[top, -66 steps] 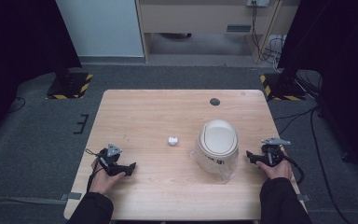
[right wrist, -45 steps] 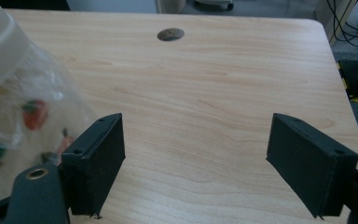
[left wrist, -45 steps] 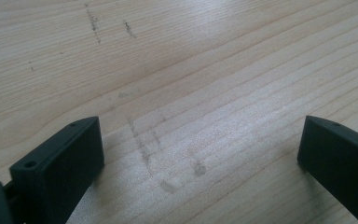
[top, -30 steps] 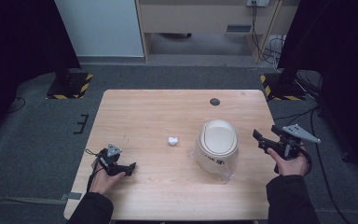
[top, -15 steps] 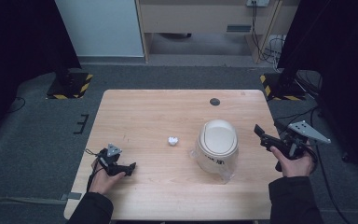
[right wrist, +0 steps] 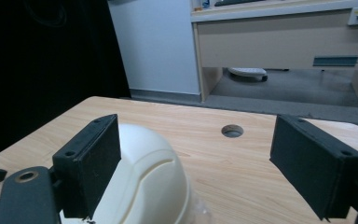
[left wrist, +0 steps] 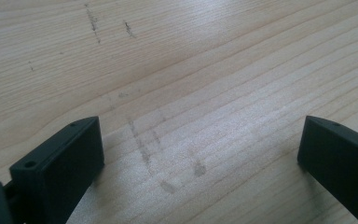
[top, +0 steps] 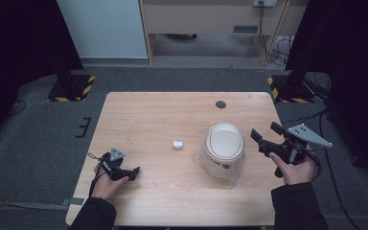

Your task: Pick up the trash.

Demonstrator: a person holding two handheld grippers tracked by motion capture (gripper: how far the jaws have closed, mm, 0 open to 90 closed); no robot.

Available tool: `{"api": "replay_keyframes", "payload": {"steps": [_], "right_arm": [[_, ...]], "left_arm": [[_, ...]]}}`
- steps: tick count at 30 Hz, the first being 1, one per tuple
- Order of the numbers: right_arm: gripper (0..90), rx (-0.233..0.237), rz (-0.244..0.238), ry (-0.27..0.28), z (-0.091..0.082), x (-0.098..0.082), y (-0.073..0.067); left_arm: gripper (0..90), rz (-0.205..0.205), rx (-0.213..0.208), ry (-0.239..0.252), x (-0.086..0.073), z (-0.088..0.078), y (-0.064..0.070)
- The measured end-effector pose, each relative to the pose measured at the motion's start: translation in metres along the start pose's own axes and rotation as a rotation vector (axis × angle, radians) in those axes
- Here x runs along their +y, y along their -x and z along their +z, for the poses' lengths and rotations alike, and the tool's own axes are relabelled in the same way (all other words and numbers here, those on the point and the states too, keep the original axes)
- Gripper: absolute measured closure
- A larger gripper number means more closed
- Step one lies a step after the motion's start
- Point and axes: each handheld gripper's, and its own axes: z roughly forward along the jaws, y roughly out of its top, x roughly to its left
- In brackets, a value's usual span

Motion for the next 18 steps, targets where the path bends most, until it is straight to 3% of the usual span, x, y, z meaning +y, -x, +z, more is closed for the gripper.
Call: {"api": "replay_keyframes", "payload": {"steps": [11, 18], "right_arm": [[17.1, 0.047, -0.033, -0.048, 0.014, -0.012, -0.017], [15.5, 0.072, -0.02, -0.061, 0.02, -0.02, -0.021]], "left_arm": [[0.0, 0.0, 0.0, 0.0, 0.0, 0.0, 0.0], [0.0, 0.0, -0.001, 0.0, 0.0, 0.0, 0.0]]}}
